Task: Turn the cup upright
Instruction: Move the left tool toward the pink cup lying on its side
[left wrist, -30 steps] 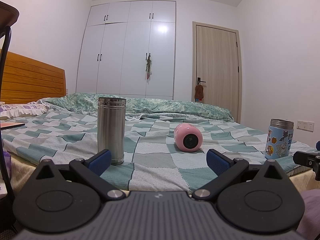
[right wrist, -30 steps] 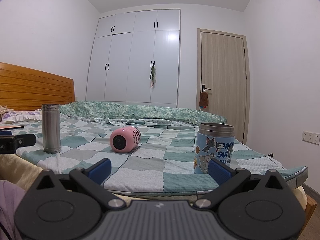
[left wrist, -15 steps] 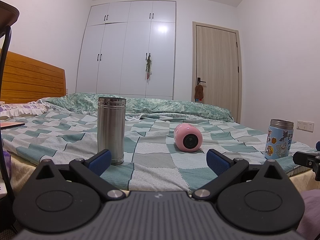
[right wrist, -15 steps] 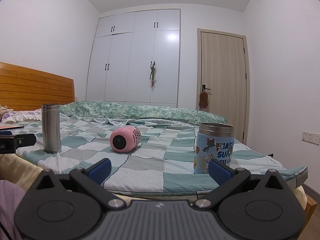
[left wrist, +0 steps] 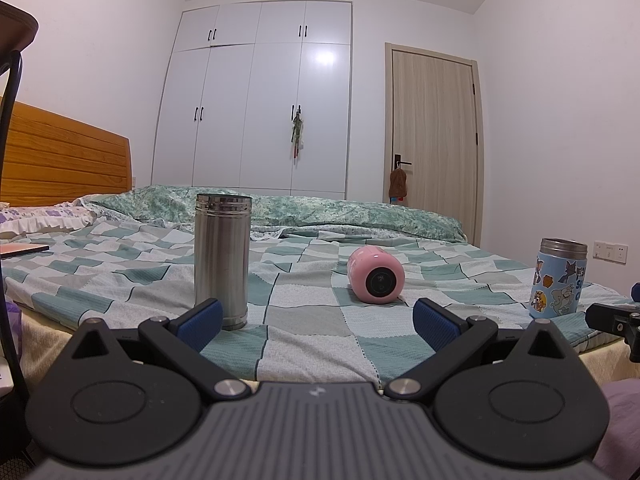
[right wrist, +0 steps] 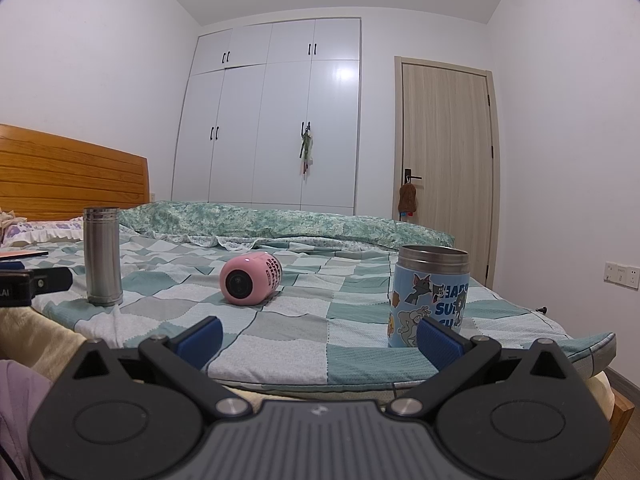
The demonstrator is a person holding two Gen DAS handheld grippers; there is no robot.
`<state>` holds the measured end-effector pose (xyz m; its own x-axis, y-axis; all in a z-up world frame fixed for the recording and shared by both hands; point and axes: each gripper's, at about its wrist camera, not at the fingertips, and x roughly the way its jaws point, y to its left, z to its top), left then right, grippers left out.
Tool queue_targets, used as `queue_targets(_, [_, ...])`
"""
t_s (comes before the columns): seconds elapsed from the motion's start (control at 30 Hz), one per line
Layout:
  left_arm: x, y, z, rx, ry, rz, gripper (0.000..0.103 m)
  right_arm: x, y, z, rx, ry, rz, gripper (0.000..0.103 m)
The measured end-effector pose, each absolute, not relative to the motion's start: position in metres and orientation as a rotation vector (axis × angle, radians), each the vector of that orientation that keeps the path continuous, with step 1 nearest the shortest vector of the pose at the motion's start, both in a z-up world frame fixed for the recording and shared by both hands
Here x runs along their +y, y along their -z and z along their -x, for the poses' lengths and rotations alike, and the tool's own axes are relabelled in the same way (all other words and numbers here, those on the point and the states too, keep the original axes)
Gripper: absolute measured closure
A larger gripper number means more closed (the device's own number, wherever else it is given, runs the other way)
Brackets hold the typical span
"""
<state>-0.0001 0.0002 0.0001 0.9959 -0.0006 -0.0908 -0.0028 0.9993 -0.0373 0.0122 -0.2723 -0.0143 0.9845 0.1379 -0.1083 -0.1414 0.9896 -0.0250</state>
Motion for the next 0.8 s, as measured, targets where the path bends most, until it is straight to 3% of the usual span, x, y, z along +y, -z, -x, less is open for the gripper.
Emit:
queue_targets(0.53, [-0.001,-0.001,-0.002,0.114,0.004,0.029,0.0,-0.269,0.014,-0.015,0.114,-0.149,0.04,0.0])
queue_targets(0.8, [-0.013,-0.026,-0.025,0.173,0.076,-0.016,0.0,-0.258,-0.002,-0.032,0.138,-0.247,0.084,0.0])
